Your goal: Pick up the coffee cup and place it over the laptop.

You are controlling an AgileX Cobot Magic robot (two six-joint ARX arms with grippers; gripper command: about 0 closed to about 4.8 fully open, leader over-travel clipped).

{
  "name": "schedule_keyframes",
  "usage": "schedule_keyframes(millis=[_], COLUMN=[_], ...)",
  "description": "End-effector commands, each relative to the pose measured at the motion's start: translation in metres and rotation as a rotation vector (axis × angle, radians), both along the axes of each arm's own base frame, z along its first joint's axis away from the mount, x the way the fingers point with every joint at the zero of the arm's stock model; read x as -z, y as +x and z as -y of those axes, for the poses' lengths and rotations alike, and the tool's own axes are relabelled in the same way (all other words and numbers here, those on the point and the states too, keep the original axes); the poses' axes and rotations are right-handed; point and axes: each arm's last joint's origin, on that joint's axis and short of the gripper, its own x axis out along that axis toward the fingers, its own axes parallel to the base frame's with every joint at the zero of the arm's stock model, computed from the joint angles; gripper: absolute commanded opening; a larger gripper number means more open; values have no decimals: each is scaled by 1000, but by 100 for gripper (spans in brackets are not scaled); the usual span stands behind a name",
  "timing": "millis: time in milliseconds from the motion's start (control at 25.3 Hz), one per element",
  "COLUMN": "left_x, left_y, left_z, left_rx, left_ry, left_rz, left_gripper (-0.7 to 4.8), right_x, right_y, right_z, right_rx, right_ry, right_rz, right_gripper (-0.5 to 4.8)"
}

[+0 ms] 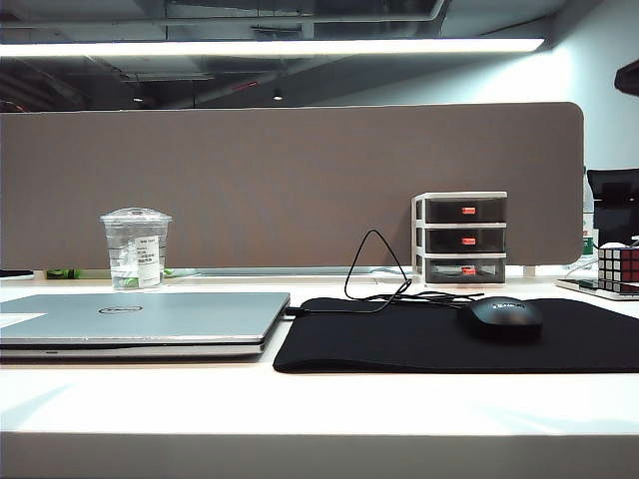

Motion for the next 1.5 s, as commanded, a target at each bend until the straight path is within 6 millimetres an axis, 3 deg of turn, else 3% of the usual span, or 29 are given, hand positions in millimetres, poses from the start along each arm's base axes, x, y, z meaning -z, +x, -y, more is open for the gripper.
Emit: schedule_keyframes(millis=[40,158,475,554,792,911,1029,1188,1504], left_x=[-16,-37,-41,-40,-31,-26,-22,-16,0], left_y=[1,12,56,85,141,158,181,205,249], left_z=[0,-1,3,4,6,6,6,3,-3], left_rx=[-14,-75,17,36,51,50,35,25,11], left_ry=[52,110,179,209,274,304,367,386,399], left_rz=[14,-10,-1,-31,-5,-33,-48,-70,-96], left_gripper=[366,367,367,367,367,367,374,479,479], right_x=[1,2,-5,-12,-30,-30,-30,-31,-30], right_y=[1,4,11,18,38,48,62,76,100], right_z=[-1,-2,-4,-5,-11,-13,-18,-22,-29], right_rx=[-19,-18,-12,-11,-8,-13,-35,-57,-82], right_ry=[-13,-37,-91,-132,-123,-141,-157,-157,-163], right_rz=[0,-7,48,23,61,48,22,27,2], right_gripper=[-9,-9,-9,-9,-7,5,57,58,58])
